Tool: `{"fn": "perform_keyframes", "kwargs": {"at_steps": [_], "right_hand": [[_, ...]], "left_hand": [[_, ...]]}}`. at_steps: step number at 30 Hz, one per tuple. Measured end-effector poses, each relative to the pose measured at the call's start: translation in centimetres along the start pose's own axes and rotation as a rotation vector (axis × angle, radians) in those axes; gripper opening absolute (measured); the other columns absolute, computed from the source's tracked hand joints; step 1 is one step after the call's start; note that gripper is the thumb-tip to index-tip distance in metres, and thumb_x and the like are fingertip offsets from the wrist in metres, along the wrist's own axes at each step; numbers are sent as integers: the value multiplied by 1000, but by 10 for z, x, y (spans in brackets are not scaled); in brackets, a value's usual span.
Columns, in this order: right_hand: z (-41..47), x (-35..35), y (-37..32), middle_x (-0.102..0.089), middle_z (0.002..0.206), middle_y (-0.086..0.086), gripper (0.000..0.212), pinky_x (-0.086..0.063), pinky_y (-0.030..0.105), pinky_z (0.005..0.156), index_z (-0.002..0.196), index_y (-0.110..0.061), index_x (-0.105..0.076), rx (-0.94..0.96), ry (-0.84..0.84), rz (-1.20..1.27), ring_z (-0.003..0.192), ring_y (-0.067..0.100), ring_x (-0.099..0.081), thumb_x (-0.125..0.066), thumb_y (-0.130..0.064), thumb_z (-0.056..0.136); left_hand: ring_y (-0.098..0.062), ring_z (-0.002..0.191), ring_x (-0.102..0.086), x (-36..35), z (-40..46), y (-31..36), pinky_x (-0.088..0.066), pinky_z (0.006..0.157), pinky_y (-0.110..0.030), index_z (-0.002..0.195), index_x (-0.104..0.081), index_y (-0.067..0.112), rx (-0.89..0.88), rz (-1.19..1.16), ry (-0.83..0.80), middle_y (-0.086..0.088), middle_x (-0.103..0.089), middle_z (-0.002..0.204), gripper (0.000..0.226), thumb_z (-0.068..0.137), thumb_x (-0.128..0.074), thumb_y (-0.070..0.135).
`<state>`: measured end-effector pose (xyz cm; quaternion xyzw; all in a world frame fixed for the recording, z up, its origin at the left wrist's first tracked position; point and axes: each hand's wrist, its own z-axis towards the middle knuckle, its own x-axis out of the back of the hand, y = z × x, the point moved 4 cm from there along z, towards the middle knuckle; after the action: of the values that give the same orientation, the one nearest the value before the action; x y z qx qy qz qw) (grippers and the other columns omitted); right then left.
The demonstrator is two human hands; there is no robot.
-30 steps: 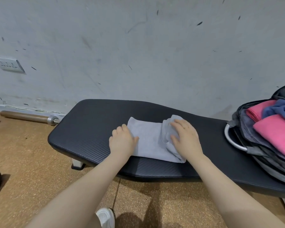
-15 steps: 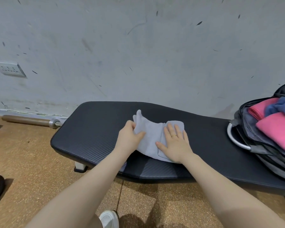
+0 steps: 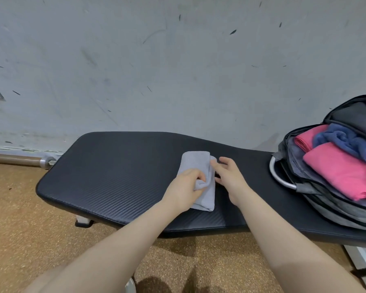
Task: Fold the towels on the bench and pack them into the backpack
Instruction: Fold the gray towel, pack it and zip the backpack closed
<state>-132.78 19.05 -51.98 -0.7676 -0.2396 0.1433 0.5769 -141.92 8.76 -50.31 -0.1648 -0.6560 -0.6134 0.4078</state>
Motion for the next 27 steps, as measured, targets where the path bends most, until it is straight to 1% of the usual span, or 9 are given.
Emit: {"fn": "perform_keyframes", "kwargs": {"at_steps": [3, 7, 10, 13, 17, 20, 22, 24, 27], "right_hand": [[13, -3, 0, -59, 112, 4, 42, -49, 28, 77, 118, -14, -46, 0, -19, -154, 106, 20, -58, -63, -35, 85], [29, 1, -1, -58, 117, 8, 46, -49, 38, 91, 123, -13, -45, 40, 39, -350, 106, 22, -57, -66, -23, 83], [33, 10, -3, -50, 127, 6, 56, -42, 39, 95, 130, -16, -41, 179, 94, -772, 115, 24, -49, -65, -31, 82], [23, 11, -11, -45, 128, 6, 47, -40, 42, 92, 121, -17, -51, 483, 234, -1044, 115, 29, -46, -68, -30, 80], [6, 3, -2, -62, 108, 11, 26, -53, 43, 80, 94, -13, -67, 1058, 15, -1280, 100, 31, -57, -62, -3, 71], [-2, 23, 12, -53, 135, 10, 57, -44, 47, 101, 130, -12, -52, 942, -244, -1316, 124, 29, -49, -40, -6, 75], [-11, 31, 16, -15, 154, -3, 66, -22, 39, 117, 146, -25, -14, 788, -356, -1273, 143, 18, -17, -34, -23, 83], [-21, 27, 21, 15, 150, -14, 78, 0, 32, 120, 138, -40, 12, 582, -525, -1205, 141, 7, 13, -48, -45, 89], [-28, 18, 19, 28, 145, -14, 90, 13, 31, 113, 143, -46, 4, 566, -546, -1294, 134, 7, 30, -58, -58, 79]], "left_hand": [[-15, 92, -53, -4, -3, -1, -40, 77, -27, 106, -56, 9, -109, 65, 9, -1, -59, 107, 19, 93, -48, 21], [-13, 119, -48, -12, 0, -11, -41, 94, -31, 119, -53, 18, -170, 31, -160, 2, -56, 124, 41, 85, -56, 41], [-10, 143, -9, -11, 0, -22, -5, 116, -29, 144, -24, 23, -309, 296, -320, 5, -25, 152, 73, 85, -52, 55], [-9, 138, 19, -13, -7, -32, 13, 113, -30, 147, 6, 22, -430, 599, -361, 6, 16, 151, 88, 84, -37, 66], [-15, 134, 26, -22, -2, -39, 16, 110, -32, 137, 21, 36, -444, 669, -402, -4, 26, 148, 83, 74, -18, 74], [-19, 136, 28, -24, 2, -41, 14, 112, -35, 131, 30, 41, -422, 654, -411, -7, 33, 145, 84, 70, -16, 78], [-16, 137, 26, -24, 0, -42, 9, 116, -35, 134, 30, 34, -383, 513, -350, -3, 36, 143, 96, 69, -26, 78], [-12, 139, 20, -20, -4, -44, -3, 118, -33, 143, 13, 31, -318, 238, -217, 0, 34, 145, 104, 68, -47, 71], [-9, 140, 7, -14, -10, -46, -18, 112, -28, 126, -24, 26, -276, 91, -86, 1, 26, 149, 78, 68, -69, 54]]}}
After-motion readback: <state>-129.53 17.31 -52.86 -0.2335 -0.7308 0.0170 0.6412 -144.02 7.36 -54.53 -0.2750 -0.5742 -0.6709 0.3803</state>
